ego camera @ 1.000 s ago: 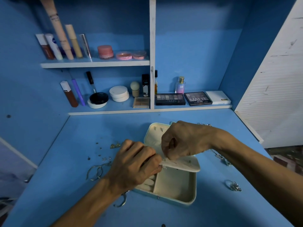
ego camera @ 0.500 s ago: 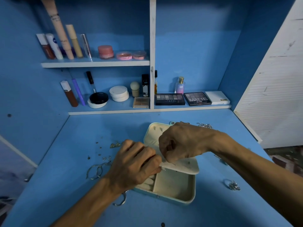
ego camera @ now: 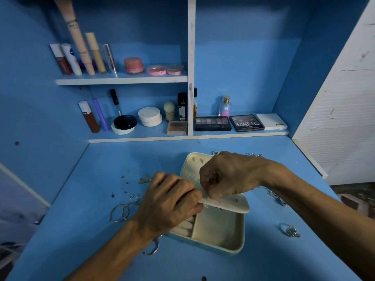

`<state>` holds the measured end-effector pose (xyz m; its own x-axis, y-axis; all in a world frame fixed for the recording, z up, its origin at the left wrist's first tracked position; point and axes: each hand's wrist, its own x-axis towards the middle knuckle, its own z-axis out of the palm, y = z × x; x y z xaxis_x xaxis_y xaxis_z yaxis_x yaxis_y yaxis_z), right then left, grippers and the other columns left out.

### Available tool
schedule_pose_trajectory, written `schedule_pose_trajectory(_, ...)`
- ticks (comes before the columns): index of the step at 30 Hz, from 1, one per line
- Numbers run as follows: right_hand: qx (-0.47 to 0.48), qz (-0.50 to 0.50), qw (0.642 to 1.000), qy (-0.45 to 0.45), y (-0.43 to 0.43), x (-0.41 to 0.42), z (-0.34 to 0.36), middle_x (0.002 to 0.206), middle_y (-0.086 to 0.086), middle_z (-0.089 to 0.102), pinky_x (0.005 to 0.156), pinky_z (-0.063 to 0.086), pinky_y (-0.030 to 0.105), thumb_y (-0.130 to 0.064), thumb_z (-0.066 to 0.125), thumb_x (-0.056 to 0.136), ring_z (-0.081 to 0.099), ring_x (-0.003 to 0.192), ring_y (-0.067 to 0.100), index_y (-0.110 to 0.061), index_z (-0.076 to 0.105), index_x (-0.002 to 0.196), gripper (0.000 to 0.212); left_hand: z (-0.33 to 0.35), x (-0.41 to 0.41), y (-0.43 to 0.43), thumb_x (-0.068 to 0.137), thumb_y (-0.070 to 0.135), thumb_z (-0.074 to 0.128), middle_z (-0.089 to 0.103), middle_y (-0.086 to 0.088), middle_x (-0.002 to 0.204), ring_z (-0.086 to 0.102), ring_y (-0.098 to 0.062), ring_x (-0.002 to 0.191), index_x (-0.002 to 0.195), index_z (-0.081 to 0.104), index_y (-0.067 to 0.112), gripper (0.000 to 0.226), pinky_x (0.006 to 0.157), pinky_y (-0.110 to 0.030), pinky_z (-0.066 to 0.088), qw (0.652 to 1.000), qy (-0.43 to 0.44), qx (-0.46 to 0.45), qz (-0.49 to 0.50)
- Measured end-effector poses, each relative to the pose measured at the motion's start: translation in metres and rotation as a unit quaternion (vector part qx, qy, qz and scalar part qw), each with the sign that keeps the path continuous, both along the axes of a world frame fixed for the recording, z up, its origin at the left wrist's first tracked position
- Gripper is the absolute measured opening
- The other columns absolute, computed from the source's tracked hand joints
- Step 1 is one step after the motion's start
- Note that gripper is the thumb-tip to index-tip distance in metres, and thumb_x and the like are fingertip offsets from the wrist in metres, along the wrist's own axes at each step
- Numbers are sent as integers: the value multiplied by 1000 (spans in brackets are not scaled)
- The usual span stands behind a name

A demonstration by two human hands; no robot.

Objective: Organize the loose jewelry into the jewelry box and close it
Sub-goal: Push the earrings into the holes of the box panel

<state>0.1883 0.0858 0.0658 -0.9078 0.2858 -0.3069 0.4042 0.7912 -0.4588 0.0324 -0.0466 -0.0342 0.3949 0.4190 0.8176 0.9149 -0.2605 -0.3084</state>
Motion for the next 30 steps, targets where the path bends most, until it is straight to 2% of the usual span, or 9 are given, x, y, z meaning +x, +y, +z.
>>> schedule_pose_trajectory(5,-18,11,1000,-18,4,-1,-1,74,-22,61,67,43,20,-32,68,82,57,76,0,-39,64,74,12,0,-1,-1,84,31,79,64,0,76,53,-19,69,92,51,18,32,62,-36,38,1000,-2,-9,-2)
schedule_pose_trajectory(8,-64,0,998,1,10,3,1,76,-17,66,61,44,14,-19,65,85,57,69,-2,-30,71,84,13,3,-1,3,84,30,78,64,0,78,53,-18,72,92,52,20,29,64,-36,39,999,-38,-16,8)
schedule_pose_trajectory(12,-156,-50,981,109,39,18,-7,100,4,75,81,53,32,-6,60,96,66,86,12,-12,73,106,18,25,-5,23,90,42,73,64,-1,92,59,-22,82,102,58,20,29,72,-39,43,991,-109,-73,14)
schedule_pose_trajectory(14,-235,-108,952,164,55,26,-14,109,11,73,85,53,33,-12,56,101,66,94,15,-7,71,112,18,34,-8,37,88,47,72,64,1,97,60,-22,88,107,61,20,35,75,-40,45,984,-134,-119,14)
schedule_pose_trajectory(16,-269,-150,930,199,67,33,-17,108,12,73,80,52,29,-22,55,102,67,94,17,-8,71,111,23,38,-12,50,86,51,69,64,3,102,60,-21,93,109,65,19,39,80,-40,46,972,-163,-168,16)
schedule_pose_trajectory(19,-278,-186,914,228,78,44,-18,102,8,75,78,52,25,-28,52,102,68,90,16,-8,72,108,29,40,-19,65,84,58,66,62,8,111,56,-13,104,117,65,22,48,89,-36,47,940,-225,-256,17)
schedule_pose_trajectory(25,-218,-196,927,233,87,50,-26,107,2,76,93,57,35,-23,61,98,70,105,20,-10,74,109,22,41,-23,87,84,50,75,60,13,127,50,-5,116,135,59,27,59,97,-25,41,885,-291,-362,20)
schedule_pose_trajectory(28,-174,-230,930,228,93,47,-39,103,-2,77,91,55,37,-22,65,96,69,101,21,-16,77,106,16,36,-22,92,87,47,73,57,12,136,48,-6,124,141,55,25,61,102,-22,38,874,-289,-391,28)
schedule_pose_trajectory(30,-161,-254,927,225,97,44,-49,99,-3,77,80,53,39,-22,66,96,66,91,22,-19,78,101,13,31,-22,95,90,47,70,56,10,139,47,-8,128,142,54,23,59,101,-17,32,873,-277,-399,40)
